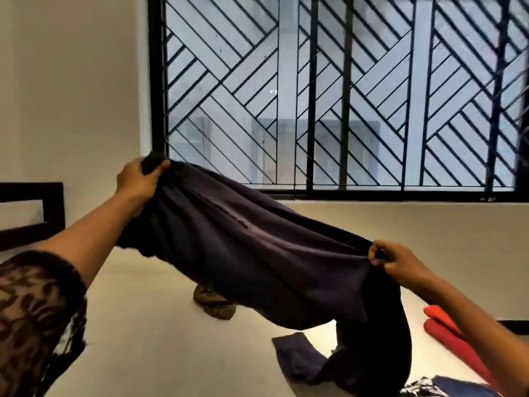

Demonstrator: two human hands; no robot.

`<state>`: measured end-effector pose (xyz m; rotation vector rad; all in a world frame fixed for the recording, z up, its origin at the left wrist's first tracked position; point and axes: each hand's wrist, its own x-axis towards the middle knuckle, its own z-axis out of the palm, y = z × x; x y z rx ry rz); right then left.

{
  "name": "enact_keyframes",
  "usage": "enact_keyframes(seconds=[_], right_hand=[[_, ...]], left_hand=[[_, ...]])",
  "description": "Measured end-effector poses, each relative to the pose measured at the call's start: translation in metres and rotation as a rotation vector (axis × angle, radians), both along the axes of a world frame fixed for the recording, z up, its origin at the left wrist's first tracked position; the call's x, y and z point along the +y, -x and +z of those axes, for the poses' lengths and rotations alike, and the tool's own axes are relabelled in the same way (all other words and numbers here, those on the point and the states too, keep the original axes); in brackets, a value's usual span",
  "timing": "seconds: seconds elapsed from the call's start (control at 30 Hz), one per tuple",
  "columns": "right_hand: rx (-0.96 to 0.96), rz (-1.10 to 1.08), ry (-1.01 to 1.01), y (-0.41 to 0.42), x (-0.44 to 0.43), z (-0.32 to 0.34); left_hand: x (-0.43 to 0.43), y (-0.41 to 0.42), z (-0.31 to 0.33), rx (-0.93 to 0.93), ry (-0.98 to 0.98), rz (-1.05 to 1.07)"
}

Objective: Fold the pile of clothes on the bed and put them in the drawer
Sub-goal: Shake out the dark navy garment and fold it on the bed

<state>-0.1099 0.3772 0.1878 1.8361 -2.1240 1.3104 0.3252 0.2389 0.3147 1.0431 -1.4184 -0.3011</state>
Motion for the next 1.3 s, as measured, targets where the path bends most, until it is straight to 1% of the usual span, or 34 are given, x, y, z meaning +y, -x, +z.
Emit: enact_keyframes(seconds=[0.07,0.13,0.2,0.3,0.33,0.4,0.47,0.5,0.53,0.57,0.6,0.63,0.67,0.7,0.77,0.8,0.87,0.9,0.97,1.03,1.1,1.2,1.3], right_hand=[[-0.001,0.049,-0.113,0.008,-0.029,-0.001],[0.024,0.064,-0.195,0.006,-0.046,-0.002],[0.028,0.091,-0.245,-0.005,-0.069,-0.013],[0.013,0.117,-0.208,-0.032,-0.095,-0.035],[0.016,0.141,-0.209,-0.042,-0.1,-0.047],[0.012,0.22,-0.254,-0.059,-0.107,-0.074],[0.035,0.289,-0.332,-0.079,-0.112,-0.11],[0.058,0.313,-0.381,-0.092,-0.114,-0.131],[0.084,0.342,-0.439,-0.104,-0.115,-0.152],[0.128,0.373,-0.504,-0.114,-0.115,-0.171],[0.167,0.406,-0.59,-0.127,-0.115,-0.195],[0.204,0.425,-0.66,-0.136,-0.112,-0.213],[0.228,0.427,-0.712,-0.145,-0.109,-0.226],[0.255,0.415,-0.739,-0.151,-0.105,-0.238],[0.312,0.365,-0.716,-0.159,-0.1,-0.245],[0.318,0.332,-0.671,-0.16,-0.098,-0.242],[0.356,0.244,-0.59,-0.161,-0.094,-0.229],[0.405,0.179,-0.553,-0.163,-0.093,-0.221],[0.493,0.042,-0.459,-0.17,-0.088,-0.202],[0.519,-0.047,-0.324,-0.184,-0.085,-0.186],[0.519,-0.09,-0.194,-0.198,-0.084,-0.177],[0.416,-0.082,-0.115,-0.208,-0.08,-0.181],[0.32,0.014,-0.155,-0.2,-0.07,-0.205]], left_hand=[[-0.031,-0.019,-0.039,0.015,-0.136,-0.066],[-0.051,-0.031,-0.07,0.05,-0.223,-0.133],[-0.07,-0.038,-0.1,0.108,-0.266,-0.163],[-0.092,-0.059,-0.144,0.206,-0.283,-0.201],[-0.095,-0.07,-0.16,0.214,-0.288,-0.206],[-0.103,-0.102,-0.191,0.167,-0.308,-0.201],[-0.108,-0.143,-0.234,0.07,-0.366,-0.148],[-0.106,-0.168,-0.262,-0.026,-0.412,-0.111],[-0.105,-0.194,-0.293,-0.158,-0.484,-0.078],[-0.112,-0.225,-0.33,-0.333,-0.596,-0.047],[-0.123,-0.261,-0.376,-0.52,-0.745,-0.009],[-0.125,-0.286,-0.412,-0.665,-0.869,0.035],[-0.121,-0.299,-0.437,-0.729,-0.989,0.068],[-0.114,-0.303,-0.454,-0.748,-1.054,0.107],[-0.08,-0.261,-0.441,-0.839,-1.112,0.164],[-0.071,-0.242,-0.433,-0.879,-1.055,0.223],[-0.059,-0.209,-0.42,-0.916,-0.848,0.348],[-0.052,-0.191,-0.412,-0.915,-0.743,0.362],[-0.036,-0.151,-0.396,-0.873,-0.577,0.271],[-0.019,-0.107,-0.384,-0.833,-0.473,0.107],[-0.003,-0.066,-0.377,-0.833,-0.386,-0.021],[0.02,-0.013,-0.371,-0.834,-0.299,-0.159],[0.033,0.028,-0.38,-0.816,-0.285,-0.232]])
